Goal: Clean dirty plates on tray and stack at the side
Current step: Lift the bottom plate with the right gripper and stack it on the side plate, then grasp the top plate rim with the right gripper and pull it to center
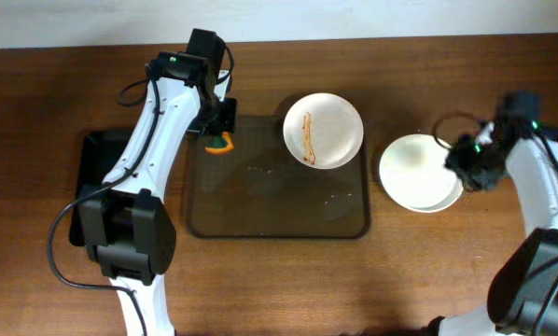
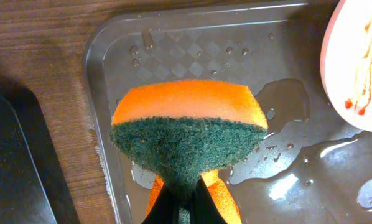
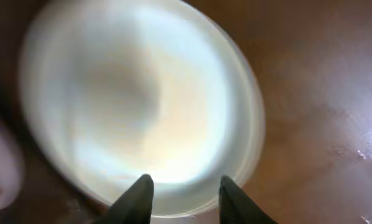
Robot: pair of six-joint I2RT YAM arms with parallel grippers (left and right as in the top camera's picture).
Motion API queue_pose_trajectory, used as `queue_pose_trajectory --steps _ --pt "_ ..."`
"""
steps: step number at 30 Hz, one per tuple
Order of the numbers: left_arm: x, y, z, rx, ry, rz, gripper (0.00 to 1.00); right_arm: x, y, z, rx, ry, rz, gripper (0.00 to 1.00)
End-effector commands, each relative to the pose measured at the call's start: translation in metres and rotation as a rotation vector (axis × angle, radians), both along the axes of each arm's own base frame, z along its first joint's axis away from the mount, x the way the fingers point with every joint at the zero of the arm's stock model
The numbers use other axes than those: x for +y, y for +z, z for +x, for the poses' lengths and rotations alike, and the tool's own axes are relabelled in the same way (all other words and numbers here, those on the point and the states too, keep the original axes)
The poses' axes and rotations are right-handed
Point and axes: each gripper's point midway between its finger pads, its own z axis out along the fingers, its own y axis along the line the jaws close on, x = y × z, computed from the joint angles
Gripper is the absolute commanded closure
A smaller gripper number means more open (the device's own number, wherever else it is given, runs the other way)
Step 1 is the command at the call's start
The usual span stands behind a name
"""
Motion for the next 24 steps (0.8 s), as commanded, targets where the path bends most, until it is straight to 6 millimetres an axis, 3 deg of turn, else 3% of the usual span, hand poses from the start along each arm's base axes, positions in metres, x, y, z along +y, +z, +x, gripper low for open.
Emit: queue_pose_trajectory --steps 1,4,7,12,14,17,18,20,24 --pt "0.002 0.006 0.002 -0.016 0.014 -0.003 1.0 0.075 0.042 0.045 -0.178 0.217 0.0 0.57" --pt "0.001 0.006 0.002 -0.016 0.013 -0.003 1.0 0.123 0.036 0.066 -0.212 0.188 -0.017 0.56" --pt "0.001 0.006 0.003 -0.017 0.012 -0.003 1.0 0.166 0.006 0.078 -0.197 0.198 -0.066 0.58" --pt "0.001 0.006 0.002 -0.017 0.012 -0.002 1.0 0.177 -0.058 0.074 -0.074 0.204 -0.139 0.62" --pt "0.001 0.006 0.003 -0.017 0.013 -0.003 1.0 0.184 -0.079 0.066 -0.012 0.223 -0.1 0.68" --pt "0.001 0.006 0.003 -0.017 0.012 -0.003 1.0 0.194 -0.085 0.057 0.03 0.245 -0.038 0.87" --pt "0.001 0.006 0.003 -0.017 0.012 -0.003 1.0 0.195 -0.086 0.051 0.051 0.267 -0.032 0.87" --pt "0.001 0.006 0.004 -0.021 0.013 -0.003 1.0 0.193 -0.09 0.028 0.14 0.334 -0.045 0.89" --pt "0.001 0.007 0.005 -0.025 0.013 -0.005 1.0 0.223 -0.089 -0.029 0.312 0.522 -0.002 0.91"
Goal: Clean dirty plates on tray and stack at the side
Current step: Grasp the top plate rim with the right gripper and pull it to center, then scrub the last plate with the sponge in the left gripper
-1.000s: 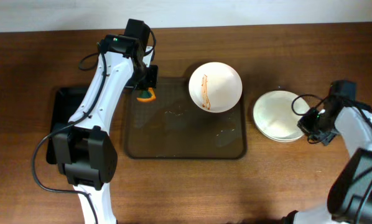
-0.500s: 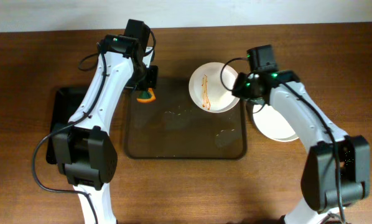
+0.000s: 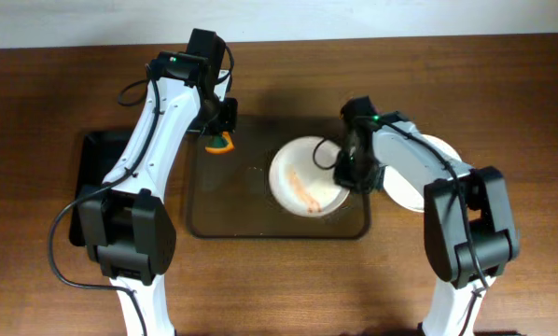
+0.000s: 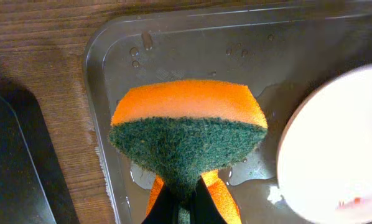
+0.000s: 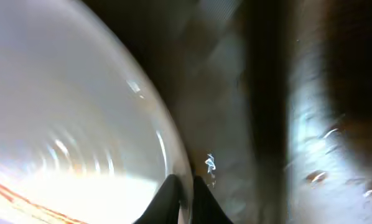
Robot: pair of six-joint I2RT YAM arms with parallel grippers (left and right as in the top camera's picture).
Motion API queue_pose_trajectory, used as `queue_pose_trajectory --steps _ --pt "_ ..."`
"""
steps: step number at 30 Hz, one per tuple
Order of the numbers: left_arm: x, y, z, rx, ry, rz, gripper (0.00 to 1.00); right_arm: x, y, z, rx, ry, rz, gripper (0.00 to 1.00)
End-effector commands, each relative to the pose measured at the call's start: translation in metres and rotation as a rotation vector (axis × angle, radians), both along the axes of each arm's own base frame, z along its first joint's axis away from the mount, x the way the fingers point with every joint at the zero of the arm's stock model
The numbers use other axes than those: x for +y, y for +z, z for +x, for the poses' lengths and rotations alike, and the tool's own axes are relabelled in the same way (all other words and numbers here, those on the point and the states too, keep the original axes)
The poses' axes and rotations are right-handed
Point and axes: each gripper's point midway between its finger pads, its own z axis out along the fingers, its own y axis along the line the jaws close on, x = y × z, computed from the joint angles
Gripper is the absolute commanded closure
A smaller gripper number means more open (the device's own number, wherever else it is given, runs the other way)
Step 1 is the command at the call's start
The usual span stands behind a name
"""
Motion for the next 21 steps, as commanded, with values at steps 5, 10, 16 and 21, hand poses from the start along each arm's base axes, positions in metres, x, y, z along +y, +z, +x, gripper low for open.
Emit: queue_pose_trajectory --steps 5,10,16,21 --pt "0.001 0.006 0.004 -0.022 0.013 -0.004 1.0 0.066 0.007 -0.013 -0.017 0.269 0.239 0.61" --pt "0.001 0.006 0.004 -0.022 0.013 -0.004 1.0 0.061 -0.016 0.053 -0.299 0.455 0.118 0.39" --pt "0.001 0.006 0.004 -0.023 0.014 -0.004 1.0 0.058 -0.032 0.039 -0.21 0.39 0.121 0.96" --pt "0.001 0.006 0.004 -0.023 0.013 -0.004 1.0 0.051 -0.035 0.011 -0.027 0.043 0.11 0.83"
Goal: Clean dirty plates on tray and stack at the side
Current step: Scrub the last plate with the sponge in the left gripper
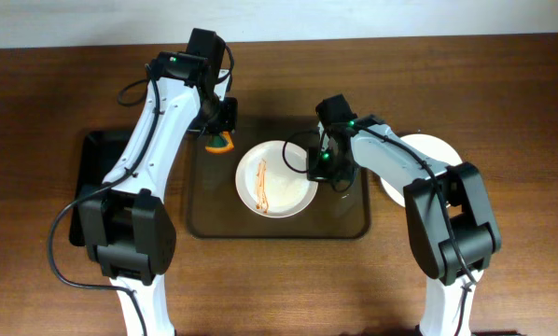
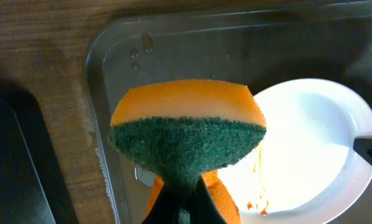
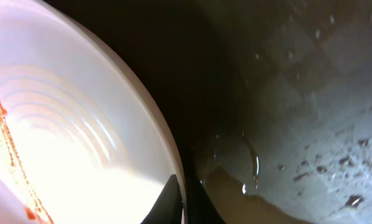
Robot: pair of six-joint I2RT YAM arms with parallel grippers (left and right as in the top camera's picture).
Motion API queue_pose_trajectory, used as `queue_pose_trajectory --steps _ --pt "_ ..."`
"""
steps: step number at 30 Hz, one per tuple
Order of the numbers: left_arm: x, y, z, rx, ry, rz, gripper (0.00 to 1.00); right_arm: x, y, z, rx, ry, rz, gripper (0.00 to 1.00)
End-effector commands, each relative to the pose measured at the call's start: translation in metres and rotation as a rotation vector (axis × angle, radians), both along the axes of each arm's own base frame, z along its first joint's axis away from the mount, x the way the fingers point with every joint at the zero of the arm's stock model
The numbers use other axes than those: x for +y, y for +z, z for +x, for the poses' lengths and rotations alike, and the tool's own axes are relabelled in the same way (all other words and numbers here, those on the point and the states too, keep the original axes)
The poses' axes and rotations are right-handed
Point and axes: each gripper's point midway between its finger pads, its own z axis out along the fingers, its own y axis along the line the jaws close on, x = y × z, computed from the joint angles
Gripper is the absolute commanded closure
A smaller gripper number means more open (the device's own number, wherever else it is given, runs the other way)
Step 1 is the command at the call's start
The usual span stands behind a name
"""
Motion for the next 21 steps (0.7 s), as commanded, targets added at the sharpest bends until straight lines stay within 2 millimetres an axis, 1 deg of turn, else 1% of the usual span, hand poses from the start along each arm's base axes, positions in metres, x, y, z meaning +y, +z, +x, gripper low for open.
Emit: queue_pose_trajectory --steps 1,3,4,5,7,11,12,13,14,16,17,18,20,21 --pt "0.001 0.006 0.003 -0.019 0.013 -0.003 1.0 -0.015 -0.031 -0.021 0.124 -0.107 -0.074 0.74" --pt "0.001 0.006 0.003 -0.018 0.013 -0.003 1.0 -0.015 -0.031 -0.023 0.129 -0.107 -0.076 0.76" --pt "0.001 0.006 0.003 -0.017 0.012 -0.006 1.0 -0.015 -0.031 -0.022 0.126 -0.107 -0.075 0.84" --pt "-0.003 0.004 0.002 -0.008 0.008 -0.025 1.0 -0.014 -0.031 -0.02 0.119 -0.107 -0.073 0.96" --pt "-0.018 -0.005 -0.005 0.046 -0.031 -0.106 1.0 -0.012 -0.032 -0.013 0.089 -0.108 -0.06 0.96" --pt "-0.032 -0.026 -0.016 0.13 -0.132 -0.164 1.0 -0.01 -0.034 -0.007 0.051 -0.094 -0.045 0.96" --pt "-0.037 -0.037 -0.017 0.148 -0.173 -0.159 1.0 -0.009 -0.034 -0.006 0.048 -0.094 -0.044 0.96" --pt "-0.04 -0.043 -0.018 0.157 -0.193 -0.158 1.0 -0.009 -0.034 -0.006 0.046 -0.094 -0.043 0.96" --pt "-0.047 -0.054 -0.017 0.165 -0.232 -0.153 1.0 -0.009 -0.034 -0.006 0.045 -0.094 -0.043 0.96" --pt "-0.055 -0.078 -0.014 0.185 -0.254 -0.146 1.0 -0.009 -0.034 -0.006 0.045 -0.094 -0.043 0.96" --pt "-0.056 -0.093 -0.014 0.208 -0.253 -0.14 1.0 -0.009 -0.034 -0.006 0.046 -0.094 -0.043 0.96" --pt "-0.056 -0.114 -0.015 0.244 -0.249 -0.135 1.0 -0.009 -0.034 -0.006 0.046 -0.094 -0.043 0.96" --pt "-0.055 -0.137 -0.02 0.291 -0.245 -0.133 1.0 -0.009 -0.034 -0.006 0.046 -0.094 -0.043 0.96" --pt "-0.058 -0.146 -0.025 0.321 -0.243 -0.149 1.0 -0.009 -0.034 -0.006 0.046 -0.094 -0.043 0.96"
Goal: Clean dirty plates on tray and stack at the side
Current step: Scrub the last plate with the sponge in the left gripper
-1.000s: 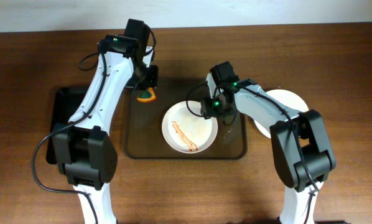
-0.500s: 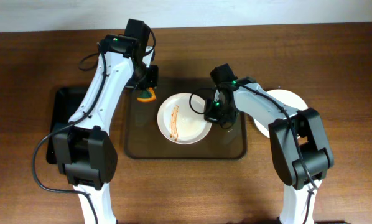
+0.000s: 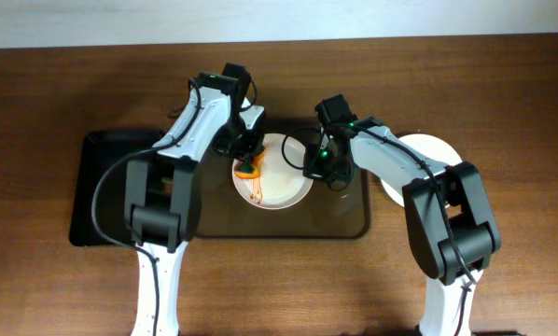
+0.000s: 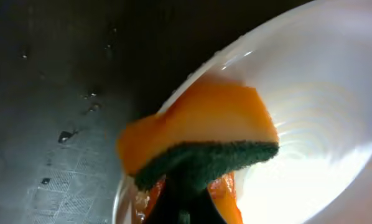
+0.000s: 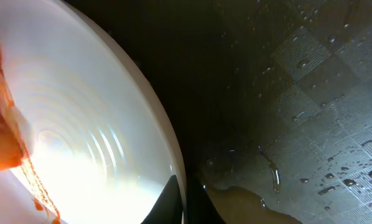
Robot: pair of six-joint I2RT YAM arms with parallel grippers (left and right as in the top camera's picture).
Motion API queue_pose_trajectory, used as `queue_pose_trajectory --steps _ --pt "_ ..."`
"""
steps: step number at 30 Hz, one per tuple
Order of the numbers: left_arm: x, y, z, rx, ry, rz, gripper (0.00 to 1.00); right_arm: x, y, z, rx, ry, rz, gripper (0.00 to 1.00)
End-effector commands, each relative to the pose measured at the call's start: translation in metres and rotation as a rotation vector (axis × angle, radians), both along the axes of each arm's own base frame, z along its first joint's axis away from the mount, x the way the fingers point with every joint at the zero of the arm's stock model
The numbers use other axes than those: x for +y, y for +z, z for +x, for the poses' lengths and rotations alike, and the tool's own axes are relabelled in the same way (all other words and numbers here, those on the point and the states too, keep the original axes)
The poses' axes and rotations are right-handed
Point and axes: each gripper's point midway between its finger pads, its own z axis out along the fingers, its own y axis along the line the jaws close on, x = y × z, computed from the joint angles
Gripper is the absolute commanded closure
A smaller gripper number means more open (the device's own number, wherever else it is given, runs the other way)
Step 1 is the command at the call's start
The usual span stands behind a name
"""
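Note:
A white plate (image 3: 281, 177) streaked with red sauce sits in the middle of the clear wet tray (image 3: 349, 219). My right gripper (image 3: 313, 166) is shut on the plate's right rim (image 5: 167, 155). My left gripper (image 3: 248, 161) is shut on an orange-and-green sponge (image 3: 248, 168), and the sponge (image 4: 201, 134) presses on the plate's left side (image 4: 310, 124) over the sauce. Red smear (image 5: 30, 180) shows beside the sponge in the right wrist view.
A stack of clean white plates (image 3: 428, 173) rests on the table right of the tray, partly under my right arm. A black tray (image 3: 97, 187) lies at the left. Water pools on the clear tray's floor (image 5: 285, 205).
My left gripper has moved from the tray's top-left corner onto the plate, so the sponge now touches the sauce. The right gripper still holds the rim in nearly the same place.
The dirty plate lay at the tray's top right while my right gripper hung open over the clean stack. Then the right gripper was shut on the plate's rim, and the plate stood further left each moment. The sponge waited at the corner and now rests on the plate.

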Motion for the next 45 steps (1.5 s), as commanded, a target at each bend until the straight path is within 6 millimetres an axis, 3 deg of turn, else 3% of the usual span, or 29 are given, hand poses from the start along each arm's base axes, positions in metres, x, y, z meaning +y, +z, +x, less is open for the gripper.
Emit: queue_pose_trajectory --steps 1,4,7,9,12,14,16,18,21,23,24,26,27,29,31,34,39,42,45 --pt "-0.011 -0.031 -0.017 0.121 -0.012 -0.065 1.0 -0.018 -0.034 -0.014 0.062 -0.016 -0.096 0.96" --pt "-0.046 -0.022 -0.041 0.226 -0.031 -0.221 1.0 -0.018 -0.034 -0.014 0.062 -0.016 -0.096 0.96" --pt "-0.053 -0.018 -0.058 0.285 -0.047 -0.225 1.0 -0.019 -0.034 -0.015 0.066 -0.016 -0.097 0.96" --pt "-0.022 -0.025 -0.059 0.292 -0.039 -0.092 1.0 -0.019 -0.034 -0.015 0.066 -0.016 -0.097 0.96" --pt "0.055 -0.033 -0.051 0.264 -0.023 0.226 1.0 -0.019 -0.034 -0.015 0.066 -0.016 -0.097 0.96" --pt "0.078 -0.036 -0.038 0.215 0.071 0.338 1.0 -0.019 -0.034 -0.015 0.066 -0.016 -0.098 0.96" --pt "0.063 -0.045 -0.004 0.077 0.105 0.273 1.0 -0.019 -0.035 -0.015 0.066 -0.016 -0.1 0.96" --pt "0.044 -0.047 0.013 -0.007 0.09 0.235 1.0 -0.022 -0.035 -0.015 0.061 -0.019 -0.116 0.96" --pt "0.009 -0.048 0.026 -0.102 0.038 0.201 1.0 -0.024 -0.037 -0.016 0.062 -0.02 -0.123 0.96" --pt "-0.015 -0.048 0.017 -0.093 -0.003 0.166 1.0 -0.023 -0.038 -0.015 0.057 -0.02 -0.121 0.96" --pt "-0.016 -0.048 0.007 -0.061 0.02 0.193 1.0 -0.023 -0.038 -0.015 0.057 -0.02 -0.121 0.96" --pt "0.008 -0.044 -0.023 0.058 0.357 0.375 1.0 -0.023 -0.038 -0.015 0.057 -0.021 -0.121 0.96" --pt "0.011 -0.042 -0.039 0.128 0.482 0.41 1.0 -0.023 -0.038 -0.014 0.054 -0.021 -0.12 0.96" --pt "0.001 -0.036 -0.062 0.257 0.495 0.37 1.0 -0.023 -0.038 -0.014 0.054 -0.021 -0.12 0.96" --pt "-0.014 -0.034 -0.068 0.312 0.457 0.286 1.0 -0.023 -0.038 -0.014 0.054 -0.021 -0.12 0.96" --pt "-0.044 -0.032 -0.065 0.344 0.375 0.105 1.0 -0.023 -0.038 -0.014 0.054 -0.021 -0.12 0.96" --pt "-0.049 -0.033 -0.057 0.315 0.375 0.071 1.0 -0.023 -0.037 -0.014 0.051 -0.021 -0.118 0.96" --pt "-0.06 -0.035 -0.04 0.259 0.371 0.004 1.0 -0.023 -0.037 -0.013 0.05 -0.021 -0.118 0.96" --pt "-0.031 -0.047 0.001 0.021 0.378 0.156 1.0 -0.023 -0.037 -0.013 0.05 -0.021 -0.118 0.96"
